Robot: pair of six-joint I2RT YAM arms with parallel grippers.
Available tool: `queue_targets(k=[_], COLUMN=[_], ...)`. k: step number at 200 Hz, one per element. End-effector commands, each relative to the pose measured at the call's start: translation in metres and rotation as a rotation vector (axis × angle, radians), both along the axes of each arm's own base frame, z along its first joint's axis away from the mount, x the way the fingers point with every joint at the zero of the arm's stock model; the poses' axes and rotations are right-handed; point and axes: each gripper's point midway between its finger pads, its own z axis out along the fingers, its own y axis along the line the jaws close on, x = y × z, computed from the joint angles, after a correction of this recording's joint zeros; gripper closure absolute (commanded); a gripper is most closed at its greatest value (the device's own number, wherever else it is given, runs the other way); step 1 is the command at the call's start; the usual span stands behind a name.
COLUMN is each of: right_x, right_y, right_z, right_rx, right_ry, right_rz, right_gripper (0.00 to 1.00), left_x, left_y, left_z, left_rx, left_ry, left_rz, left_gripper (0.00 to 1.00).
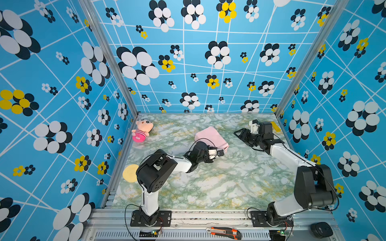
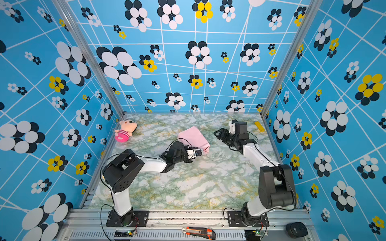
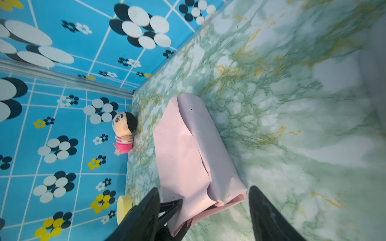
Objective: Wrap a gift box in wrapping paper
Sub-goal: Fifth fold the wrapping paper around the gift box.
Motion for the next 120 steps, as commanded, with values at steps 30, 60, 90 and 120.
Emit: queue_targets(k=[30,60,90,120], right_x=[-0.017,-0.023,-0.035,-0.050], right_y=[0.055,0.062,0.061,0.063], right_z=[-0.038,-0.054,-0.071,-0.077], right_rx=[-0.020,-0.096,-0.119,-0.105], right_ry=[0.197,0.253,0.317,0.354], right_rz=[0.289,0.334,0.340,0.332], right_gripper=[0.23,0.23,0.34,0.53], left_x=[-0.032,-0.033,-0.037,-0.039], left_y=[0.012,0.012,0.012,0.012], left_z=[-0.053,-0.054,-0.054,-0.053], left_rx=[0.131,0.137,0.147,0.154], left_ry=[0.199,0.206,0.201,0.203], left_rz=[-0.082,-0.092,-0.119,-0.152], left_gripper=[0.67,0.67,0.67,0.67])
